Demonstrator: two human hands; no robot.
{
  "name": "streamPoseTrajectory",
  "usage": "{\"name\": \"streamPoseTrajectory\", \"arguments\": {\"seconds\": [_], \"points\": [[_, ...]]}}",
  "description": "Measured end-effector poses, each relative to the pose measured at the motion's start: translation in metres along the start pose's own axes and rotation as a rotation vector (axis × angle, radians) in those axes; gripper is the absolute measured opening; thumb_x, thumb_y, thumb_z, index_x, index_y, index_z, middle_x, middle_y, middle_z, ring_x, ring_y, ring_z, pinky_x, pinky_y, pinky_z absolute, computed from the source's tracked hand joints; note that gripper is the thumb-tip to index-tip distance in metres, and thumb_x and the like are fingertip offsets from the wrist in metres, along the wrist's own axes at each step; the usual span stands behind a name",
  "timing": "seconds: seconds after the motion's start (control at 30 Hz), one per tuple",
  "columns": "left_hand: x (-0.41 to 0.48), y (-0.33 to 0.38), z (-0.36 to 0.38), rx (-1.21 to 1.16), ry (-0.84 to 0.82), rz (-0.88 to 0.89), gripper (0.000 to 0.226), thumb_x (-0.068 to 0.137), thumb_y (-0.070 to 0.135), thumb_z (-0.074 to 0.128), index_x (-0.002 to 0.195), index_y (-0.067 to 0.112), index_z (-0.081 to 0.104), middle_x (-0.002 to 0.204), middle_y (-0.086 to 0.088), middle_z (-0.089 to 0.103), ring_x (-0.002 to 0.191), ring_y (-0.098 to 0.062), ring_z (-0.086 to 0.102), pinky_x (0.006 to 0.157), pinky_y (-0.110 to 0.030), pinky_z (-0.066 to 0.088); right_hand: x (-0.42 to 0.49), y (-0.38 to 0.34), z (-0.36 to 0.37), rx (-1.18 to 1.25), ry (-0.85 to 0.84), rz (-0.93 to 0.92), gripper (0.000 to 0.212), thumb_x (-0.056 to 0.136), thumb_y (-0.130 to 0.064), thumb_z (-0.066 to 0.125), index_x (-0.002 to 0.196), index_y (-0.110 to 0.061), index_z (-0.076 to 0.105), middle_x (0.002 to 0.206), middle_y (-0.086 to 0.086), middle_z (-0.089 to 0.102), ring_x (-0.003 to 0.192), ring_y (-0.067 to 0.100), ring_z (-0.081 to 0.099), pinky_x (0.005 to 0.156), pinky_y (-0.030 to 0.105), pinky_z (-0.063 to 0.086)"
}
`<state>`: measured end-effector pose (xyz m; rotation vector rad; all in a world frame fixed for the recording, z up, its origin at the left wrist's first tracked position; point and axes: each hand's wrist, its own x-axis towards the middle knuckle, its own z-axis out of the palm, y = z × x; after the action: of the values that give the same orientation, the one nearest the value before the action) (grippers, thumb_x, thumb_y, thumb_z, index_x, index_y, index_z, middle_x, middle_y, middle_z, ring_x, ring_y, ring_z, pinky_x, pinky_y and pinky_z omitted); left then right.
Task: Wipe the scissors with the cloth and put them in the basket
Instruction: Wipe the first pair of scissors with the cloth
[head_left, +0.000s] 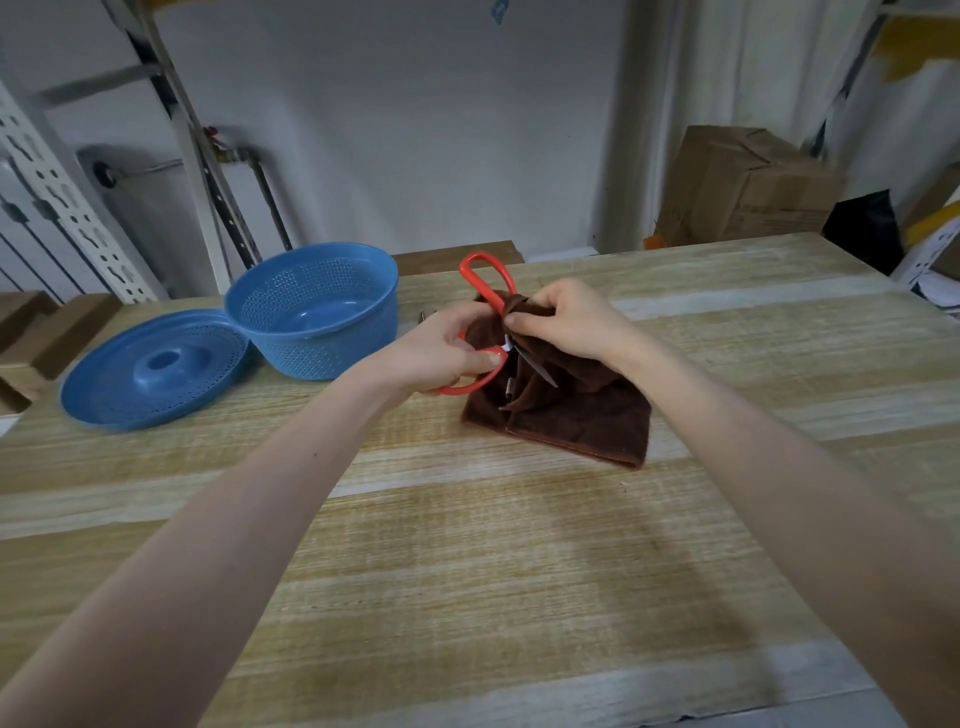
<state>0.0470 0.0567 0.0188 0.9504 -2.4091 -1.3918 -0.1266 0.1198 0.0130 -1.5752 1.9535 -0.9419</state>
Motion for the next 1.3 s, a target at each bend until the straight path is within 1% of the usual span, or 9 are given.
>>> {"name": "streamPoseTrajectory", "arguments": {"seconds": [0.1, 0.33, 0.47, 0.57, 0.7, 0.87, 1.0, 1.1, 1.3], "points": [[0.0, -0.004, 0.0, 0.006, -0.044, 0.007, 0.048, 0.095, 0.017, 0.061, 0.136, 0.035, 0.044, 0.046, 0.012, 0.041, 0.037, -0.002, 0.032, 0.038, -0.013, 0.026, -0.002, -0.002, -0.004, -0.079, -0.07, -0.032, 0.026, 0.093, -0.027, 0.063, 0.069, -0.019, 0.064, 0.063, -0.006, 0.06, 0.056, 0.003, 0.055, 0.055, 0.016, 0.042], [-0.004, -0.013, -0.012, -0.038, -0.061, -0.009, 0.047, 0.094, 0.013, 0.061, 0.129, 0.041, 0.05, 0.063, 0.004, 0.049, 0.041, -0.006, 0.031, 0.04, -0.018, 0.025, -0.001, 0.016, -0.027, -0.017, -0.031, 0.053, 0.029, 0.098, -0.019, 0.056, 0.069, -0.014, 0.058, 0.067, 0.001, 0.057, 0.063, 0.014, 0.053, 0.068, 0.029, 0.042], [-0.003, -0.013, -0.014, -0.062, -0.047, 0.004, 0.047, 0.094, 0.014, 0.06, 0.13, 0.042, 0.049, 0.06, 0.002, 0.044, 0.041, -0.005, 0.032, 0.041, -0.019, 0.025, -0.001, 0.003, -0.018, -0.039, -0.045, 0.012, 0.039, 0.101, -0.028, 0.05, 0.066, -0.011, 0.054, 0.061, 0.005, 0.05, 0.057, 0.015, 0.046, 0.06, 0.03, 0.035], [0.001, -0.006, -0.008, -0.024, -0.038, 0.011, 0.046, 0.094, 0.016, 0.06, 0.132, 0.04, 0.048, 0.06, 0.001, 0.043, 0.04, -0.004, 0.034, 0.041, -0.016, 0.027, -0.001, -0.006, -0.003, -0.089, -0.108, -0.013, 0.035, 0.097, -0.031, 0.056, 0.084, -0.001, 0.069, 0.074, 0.013, 0.065, 0.066, 0.018, 0.056, 0.065, 0.032, 0.044], [0.004, -0.005, -0.005, -0.026, -0.024, -0.006, 0.047, 0.095, 0.018, 0.061, 0.135, 0.037, 0.046, 0.053, 0.005, 0.039, 0.04, -0.006, 0.032, 0.041, -0.02, 0.023, 0.002, -0.004, 0.003, 0.059, -0.036, 0.029, 0.022, 0.092, -0.027, 0.064, 0.092, -0.007, 0.074, 0.085, 0.009, 0.073, 0.076, 0.017, 0.066, 0.075, 0.031, 0.052], [0.003, -0.008, -0.005, -0.008, -0.065, 0.002, 0.049, 0.093, 0.021, 0.063, 0.135, 0.042, 0.045, 0.05, 0.009, 0.038, 0.045, -0.01, 0.028, 0.046, -0.027, 0.02, 0.0, -0.004, -0.005, -0.017, -0.104, 0.035, 0.031, 0.095, -0.018, 0.059, 0.064, -0.019, 0.062, 0.05, -0.013, 0.056, 0.046, -0.004, 0.051, 0.047, 0.007, 0.036], [0.002, -0.008, -0.007, -0.014, -0.077, 0.0, 0.046, 0.093, 0.02, 0.062, 0.129, 0.045, 0.048, 0.054, 0.007, 0.039, 0.046, -0.009, 0.029, 0.046, -0.024, 0.022, -0.002, 0.004, -0.016, 0.013, -0.113, 0.071, 0.025, 0.097, -0.018, 0.056, 0.079, -0.004, 0.066, 0.074, 0.006, 0.062, 0.068, 0.014, 0.058, 0.071, 0.028, 0.046], [-0.001, -0.007, -0.012, -0.048, -0.078, 0.006, 0.044, 0.094, 0.015, 0.061, 0.128, 0.041, 0.051, 0.061, 0.002, 0.042, 0.041, -0.004, 0.033, 0.041, -0.016, 0.027, -0.002, 0.01, -0.022, 0.13, -0.104, 0.076, 0.028, 0.099, -0.025, 0.054, 0.081, -0.005, 0.064, 0.074, 0.005, 0.061, 0.071, 0.019, 0.057, 0.075, 0.035, 0.046], [0.006, -0.005, -0.007, 0.006, -0.053, 0.017, 0.045, 0.094, 0.018, 0.061, 0.134, 0.035, 0.048, 0.051, 0.008, 0.045, 0.037, -0.002, 0.037, 0.039, -0.013, 0.029, 0.001, -0.003, -0.002, 0.059, -0.127, 0.036, 0.017, 0.088, -0.026, 0.07, 0.074, -0.019, 0.067, 0.067, -0.008, 0.066, 0.061, 0.004, 0.062, 0.058, 0.015, 0.047]]}}
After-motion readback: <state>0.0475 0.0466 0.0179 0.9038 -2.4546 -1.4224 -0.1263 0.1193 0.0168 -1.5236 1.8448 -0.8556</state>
